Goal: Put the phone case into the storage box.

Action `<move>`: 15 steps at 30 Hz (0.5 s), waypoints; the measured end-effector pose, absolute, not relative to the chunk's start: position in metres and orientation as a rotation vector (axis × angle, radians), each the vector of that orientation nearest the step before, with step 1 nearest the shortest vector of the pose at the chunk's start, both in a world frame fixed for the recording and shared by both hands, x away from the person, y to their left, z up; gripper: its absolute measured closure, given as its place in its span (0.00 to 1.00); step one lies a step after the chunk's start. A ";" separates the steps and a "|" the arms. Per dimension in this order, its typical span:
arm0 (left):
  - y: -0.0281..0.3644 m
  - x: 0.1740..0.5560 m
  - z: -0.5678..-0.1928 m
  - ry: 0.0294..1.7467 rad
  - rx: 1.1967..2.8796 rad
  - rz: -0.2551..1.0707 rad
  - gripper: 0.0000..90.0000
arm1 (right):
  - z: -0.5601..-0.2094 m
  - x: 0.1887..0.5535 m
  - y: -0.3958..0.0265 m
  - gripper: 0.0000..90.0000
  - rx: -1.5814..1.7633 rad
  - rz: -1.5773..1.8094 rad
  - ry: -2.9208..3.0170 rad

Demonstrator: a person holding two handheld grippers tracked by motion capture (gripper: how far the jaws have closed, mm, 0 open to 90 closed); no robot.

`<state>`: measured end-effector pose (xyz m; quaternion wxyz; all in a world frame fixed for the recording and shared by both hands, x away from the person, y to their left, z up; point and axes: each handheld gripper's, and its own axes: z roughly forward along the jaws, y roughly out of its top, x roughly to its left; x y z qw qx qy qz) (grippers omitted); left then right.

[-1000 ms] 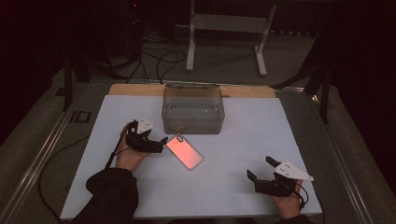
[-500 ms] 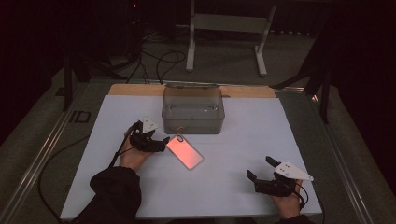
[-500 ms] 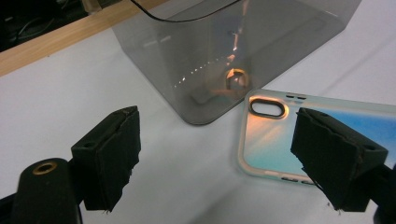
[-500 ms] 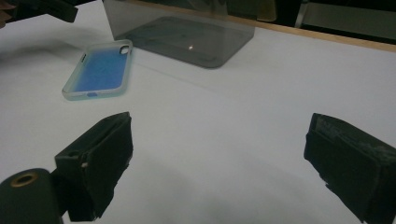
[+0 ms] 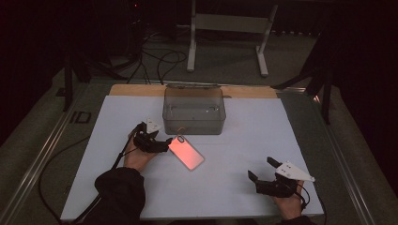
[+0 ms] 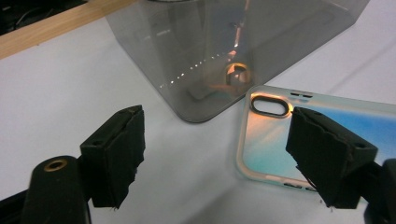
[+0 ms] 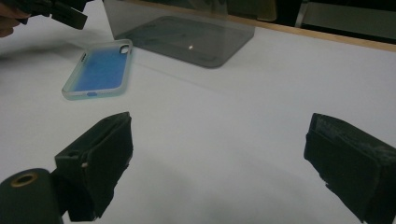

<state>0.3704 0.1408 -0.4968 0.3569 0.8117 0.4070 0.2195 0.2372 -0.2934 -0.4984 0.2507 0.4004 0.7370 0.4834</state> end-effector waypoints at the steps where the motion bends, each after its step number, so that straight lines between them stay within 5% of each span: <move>1: 0.141 0.371 -0.497 1.051 2.096 0.565 0.24 | -0.498 0.237 -0.293 0.09 1.089 1.317 2.006; 15: 0.135 0.377 -0.507 1.059 2.113 0.489 0.45 | -0.498 0.237 -0.293 0.09 1.090 1.315 2.007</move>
